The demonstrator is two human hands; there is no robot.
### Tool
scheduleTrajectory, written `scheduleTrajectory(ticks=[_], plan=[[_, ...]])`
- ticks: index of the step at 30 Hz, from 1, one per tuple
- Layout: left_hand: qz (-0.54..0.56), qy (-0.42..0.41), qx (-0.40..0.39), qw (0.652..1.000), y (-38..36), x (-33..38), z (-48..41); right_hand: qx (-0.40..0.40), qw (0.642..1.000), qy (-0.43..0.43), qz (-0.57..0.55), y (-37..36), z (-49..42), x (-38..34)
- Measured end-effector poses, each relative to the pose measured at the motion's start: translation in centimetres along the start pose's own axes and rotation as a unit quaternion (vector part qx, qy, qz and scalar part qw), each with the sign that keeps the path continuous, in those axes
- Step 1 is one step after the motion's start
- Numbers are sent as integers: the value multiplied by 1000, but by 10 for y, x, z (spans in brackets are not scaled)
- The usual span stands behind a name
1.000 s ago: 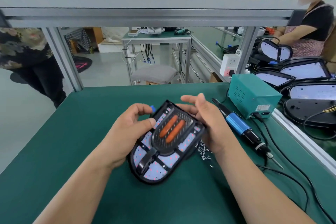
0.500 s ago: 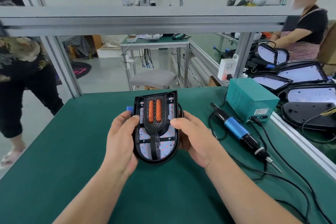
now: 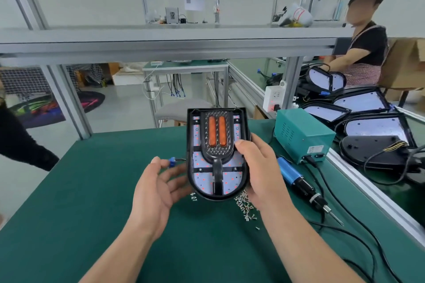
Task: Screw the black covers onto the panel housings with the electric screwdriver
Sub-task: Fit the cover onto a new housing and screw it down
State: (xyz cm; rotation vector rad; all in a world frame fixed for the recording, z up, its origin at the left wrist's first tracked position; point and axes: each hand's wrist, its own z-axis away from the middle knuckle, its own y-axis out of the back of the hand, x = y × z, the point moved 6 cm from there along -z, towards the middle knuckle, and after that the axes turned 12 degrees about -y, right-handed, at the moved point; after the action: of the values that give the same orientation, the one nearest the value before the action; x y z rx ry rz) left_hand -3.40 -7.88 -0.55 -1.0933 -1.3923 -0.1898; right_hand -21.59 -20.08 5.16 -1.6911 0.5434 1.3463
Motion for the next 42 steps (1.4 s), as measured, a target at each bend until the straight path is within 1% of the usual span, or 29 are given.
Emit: scheduleTrajectory(ticks=[3,8,11,14,19,22,26,31,34,37,40,42], plan=[[-106,-5,11,994,9,-7,-3,19,999,21,-25,20,5,-14],[-170,-7,-3,985,16,-14,-9,65,994,75,-41,75,25,-47],[-191,-6,-24,981,15,-14,-9,117,986,112,-47,121,44,-77],[-200,-9,-29,979,16,-15,-10,182,972,139,-45,173,67,-107],[-200,-15,-32,979,16,-17,-11,296,936,180,-62,251,103,-140],[-204,-14,-26,979,17,-19,-14,344,915,195,-74,288,120,-155],[-214,5,-13,977,17,-24,-22,387,895,219,-41,324,143,-176],[-207,37,-2,978,21,-29,-30,467,859,211,-10,377,165,-206],[-200,38,5,979,24,-29,-30,487,854,179,15,400,171,-220],[-199,55,12,978,26,-33,-32,504,847,171,4,421,175,-228],[-203,68,12,977,29,-35,-35,524,837,152,-34,443,179,-221],[-202,72,9,977,29,-36,-35,538,832,123,-57,454,178,-212]])
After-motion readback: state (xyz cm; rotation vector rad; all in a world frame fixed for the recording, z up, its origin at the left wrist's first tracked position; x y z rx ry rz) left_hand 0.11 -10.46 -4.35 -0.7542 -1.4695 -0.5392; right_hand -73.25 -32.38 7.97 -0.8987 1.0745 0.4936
